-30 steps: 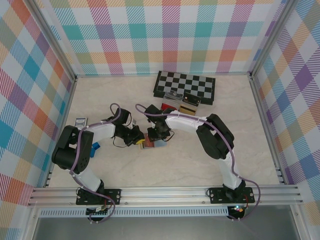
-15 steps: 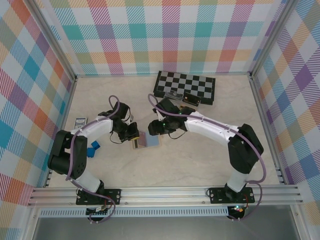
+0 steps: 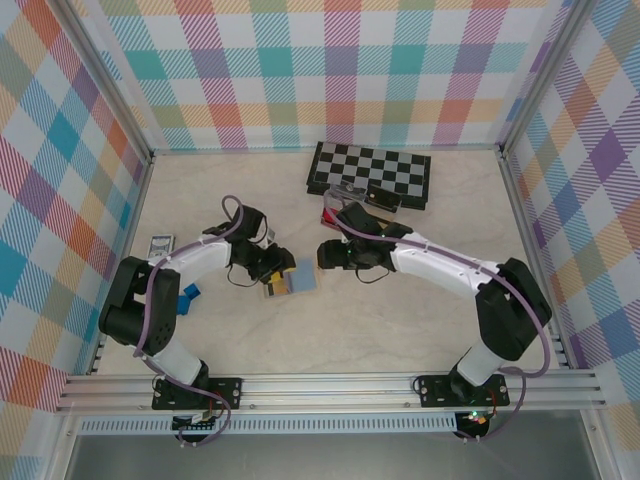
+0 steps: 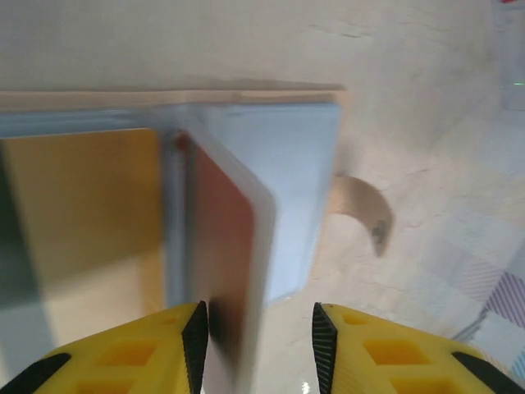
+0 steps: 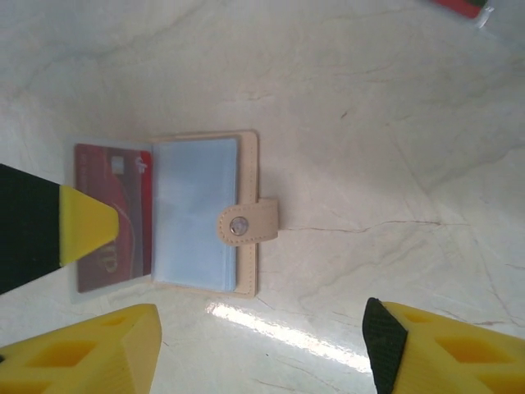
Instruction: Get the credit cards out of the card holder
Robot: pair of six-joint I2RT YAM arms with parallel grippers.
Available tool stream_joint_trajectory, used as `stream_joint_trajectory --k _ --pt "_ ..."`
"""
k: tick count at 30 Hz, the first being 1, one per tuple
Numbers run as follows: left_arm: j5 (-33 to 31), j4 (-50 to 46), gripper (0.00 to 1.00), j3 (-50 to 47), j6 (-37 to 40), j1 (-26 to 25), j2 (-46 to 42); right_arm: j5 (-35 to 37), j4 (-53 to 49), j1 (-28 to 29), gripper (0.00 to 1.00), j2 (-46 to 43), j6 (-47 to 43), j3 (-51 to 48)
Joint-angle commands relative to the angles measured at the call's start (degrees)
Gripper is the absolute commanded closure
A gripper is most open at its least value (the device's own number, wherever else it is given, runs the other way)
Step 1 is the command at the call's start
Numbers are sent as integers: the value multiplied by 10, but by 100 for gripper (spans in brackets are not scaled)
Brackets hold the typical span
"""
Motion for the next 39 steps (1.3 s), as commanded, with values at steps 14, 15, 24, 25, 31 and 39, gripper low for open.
stream_joint_trajectory --k 14,15,24,25,31,39 --pt "-39 3 26 -10 -54 27 -40 8 42 -2 1 -17 -12 -23" --pt "-42 0 25 -16 -52 35 -48 -2 40 -1 3 -10 -15 -16" --pt "-24 35 23 -77 -64 66 -71 -8 -15 50 49 108 -21 94" --pt "-22 38 23 -81 -65 66 -72 -8 -20 57 52 121 -19 106" --pt "-15 47 25 -90 -66 66 -67 -4 -56 78 67 197 0 174" --pt "11 76 49 -94 -68 66 -63 50 -93 78 80 249 23 208"
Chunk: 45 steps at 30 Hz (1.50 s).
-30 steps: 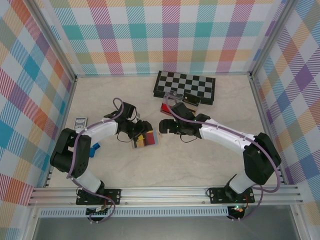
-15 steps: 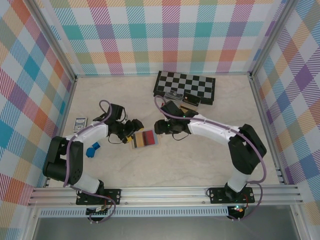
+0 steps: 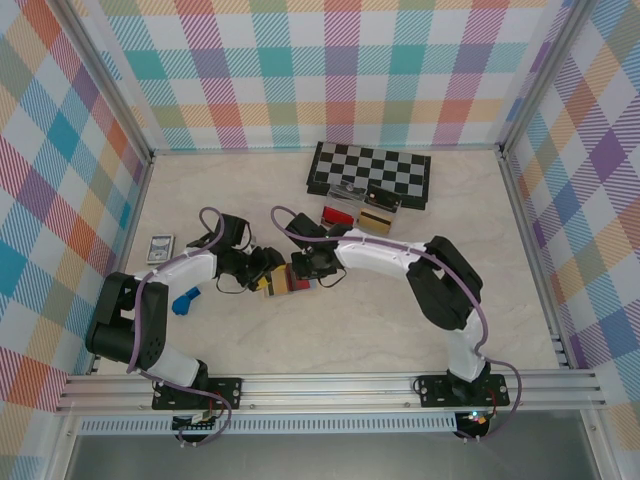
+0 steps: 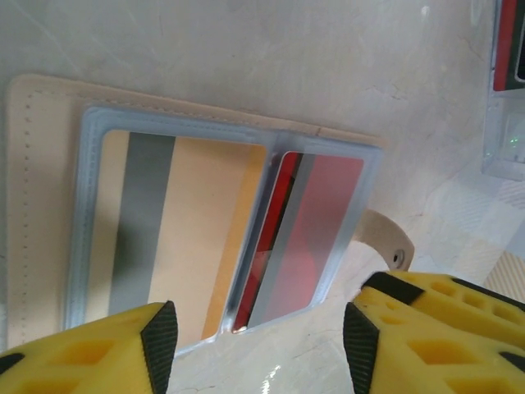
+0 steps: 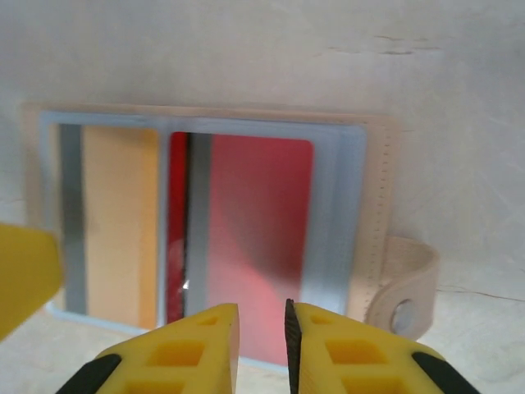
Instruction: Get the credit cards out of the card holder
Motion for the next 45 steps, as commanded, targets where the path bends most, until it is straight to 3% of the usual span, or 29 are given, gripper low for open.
stream_joint_trajectory --k 1,6,20,25,35,45 --pt "22 26 52 -11 -1 6 -1 27 -36 -3 82 21 13 29" --pt "39 44 62 -12 -2 3 10 23 -40 -4 86 41 16 39" --pt "55 63 71 -2 17 -9 56 -14 -42 -12 83 67 14 41" --pt "40 65 73 -9 45 -9 62 -17 -51 -13 83 74 12 42" --pt "70 99 79 -14 84 -8 81 -26 -58 -15 84 86 10 45" --pt "75 94 77 -4 107 -8 107 -38 -56 -18 84 89 10 45"
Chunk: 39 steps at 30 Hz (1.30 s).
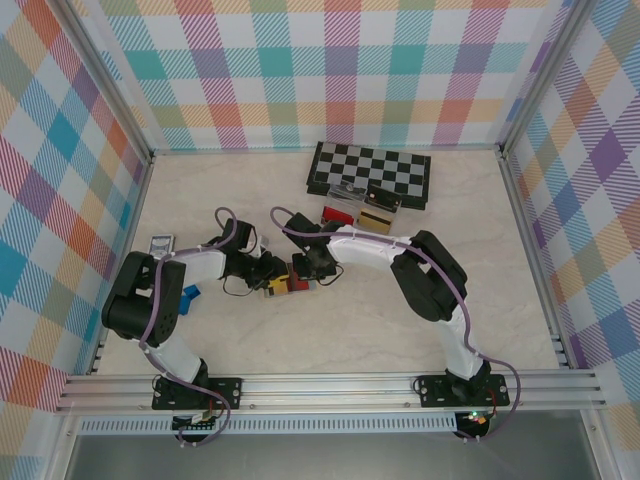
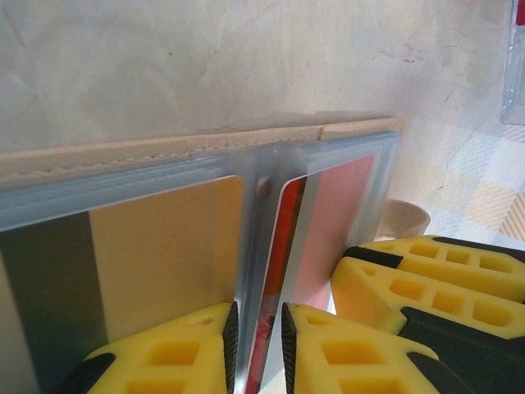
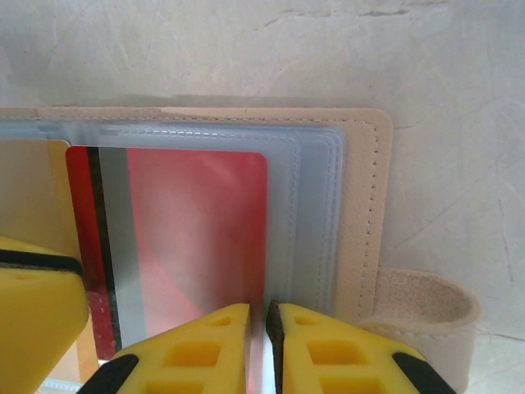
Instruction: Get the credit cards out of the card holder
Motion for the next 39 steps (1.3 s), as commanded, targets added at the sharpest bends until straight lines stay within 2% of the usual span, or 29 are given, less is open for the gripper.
stream_joint_trajectory --k 1,20,33,39 --pt "12 4 77 8 17 -4 19 -13 -20 -4 84 27 -1 2" --pt "46 14 88 5 18 -4 18 -29 -23 -10 84 36 -1 2" --pt "3 -34 99 2 37 -4 -4 -28 -20 -15 84 34 6 -11" --pt "-28 -71 100 2 36 -3 -34 -30 -17 -17 84 29 7 -16"
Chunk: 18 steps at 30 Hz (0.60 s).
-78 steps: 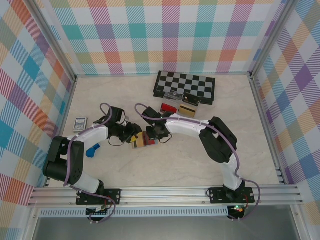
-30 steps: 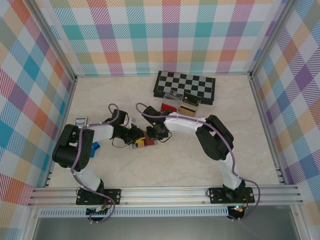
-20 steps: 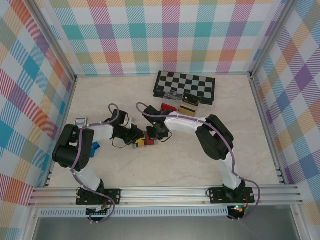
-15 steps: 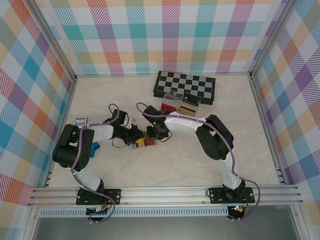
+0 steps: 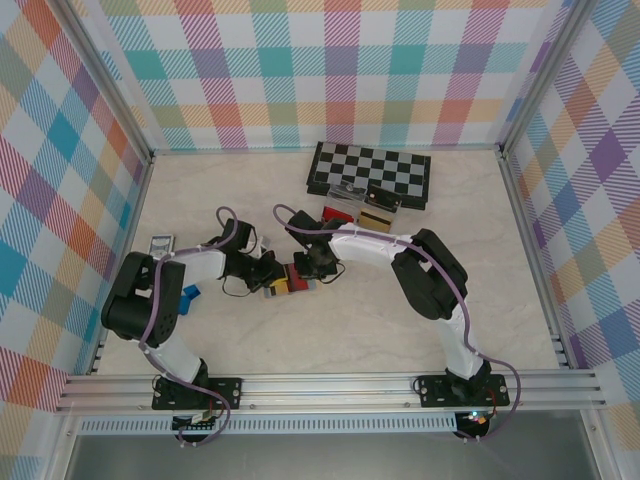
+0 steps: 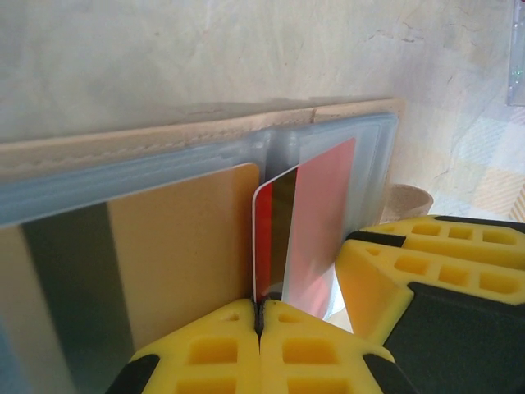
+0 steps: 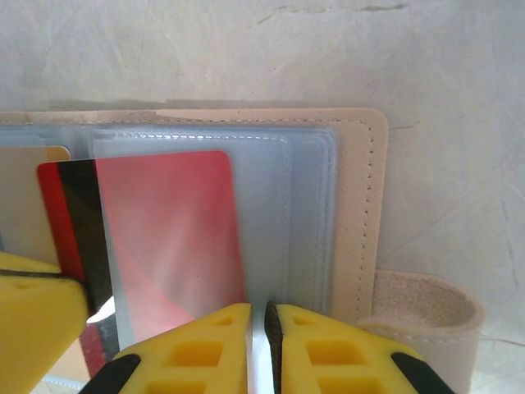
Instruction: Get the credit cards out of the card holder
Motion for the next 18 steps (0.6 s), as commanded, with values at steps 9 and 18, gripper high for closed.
stream_joint_trajectory --k 9,18 --pt "-109 -174 100 22 14 -2 -91 -50 30 -8 81 -7 -11 -42" --pt "-158 -272 100 93 29 -2 -185 -138 114 -23 64 -113 -34 -66"
